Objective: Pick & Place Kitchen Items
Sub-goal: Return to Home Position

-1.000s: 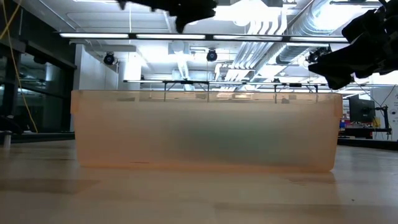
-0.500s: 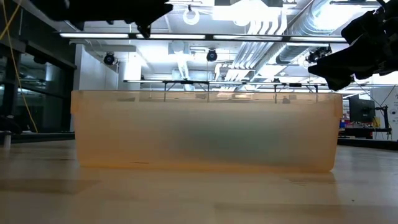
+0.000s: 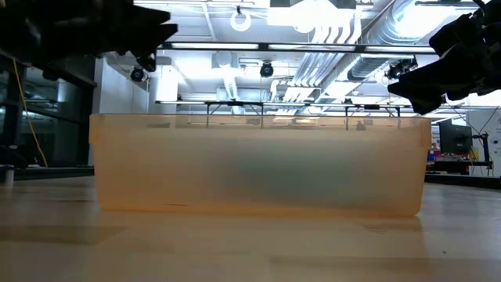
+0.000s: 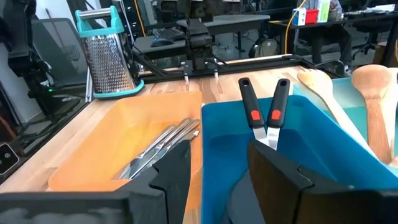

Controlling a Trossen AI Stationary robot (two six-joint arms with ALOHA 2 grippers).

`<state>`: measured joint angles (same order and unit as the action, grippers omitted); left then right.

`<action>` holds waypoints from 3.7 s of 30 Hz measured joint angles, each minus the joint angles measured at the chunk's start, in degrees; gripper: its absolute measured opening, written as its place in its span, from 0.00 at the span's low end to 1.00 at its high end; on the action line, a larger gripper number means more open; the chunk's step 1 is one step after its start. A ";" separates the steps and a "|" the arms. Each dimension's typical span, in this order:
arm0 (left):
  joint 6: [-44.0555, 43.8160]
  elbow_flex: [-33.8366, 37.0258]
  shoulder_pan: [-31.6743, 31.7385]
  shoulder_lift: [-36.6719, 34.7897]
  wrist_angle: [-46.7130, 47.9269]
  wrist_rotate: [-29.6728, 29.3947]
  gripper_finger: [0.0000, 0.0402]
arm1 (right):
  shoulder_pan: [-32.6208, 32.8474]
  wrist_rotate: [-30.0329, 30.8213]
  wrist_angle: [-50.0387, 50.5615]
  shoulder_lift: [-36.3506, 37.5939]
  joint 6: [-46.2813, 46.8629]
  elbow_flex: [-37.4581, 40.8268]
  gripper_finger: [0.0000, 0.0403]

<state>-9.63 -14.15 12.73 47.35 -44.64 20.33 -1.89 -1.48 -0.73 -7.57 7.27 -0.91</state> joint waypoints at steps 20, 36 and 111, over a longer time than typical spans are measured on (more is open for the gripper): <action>3.31 8.26 0.02 -25.44 13.96 -9.00 0.31 | 0.01 0.01 0.02 0.00 0.00 0.00 0.37; 1.86 8.26 -2.34 -41.87 34.88 -14.44 0.31 | 0.00 0.01 0.02 0.00 0.00 0.00 0.37; 13.77 13.16 -12.02 -42.72 43.58 -21.26 0.31 | 0.02 0.01 0.02 0.00 0.00 0.00 0.37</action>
<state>4.14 -0.99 0.71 4.62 -1.06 -0.93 -1.87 -1.48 -0.71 -7.57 7.27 -0.91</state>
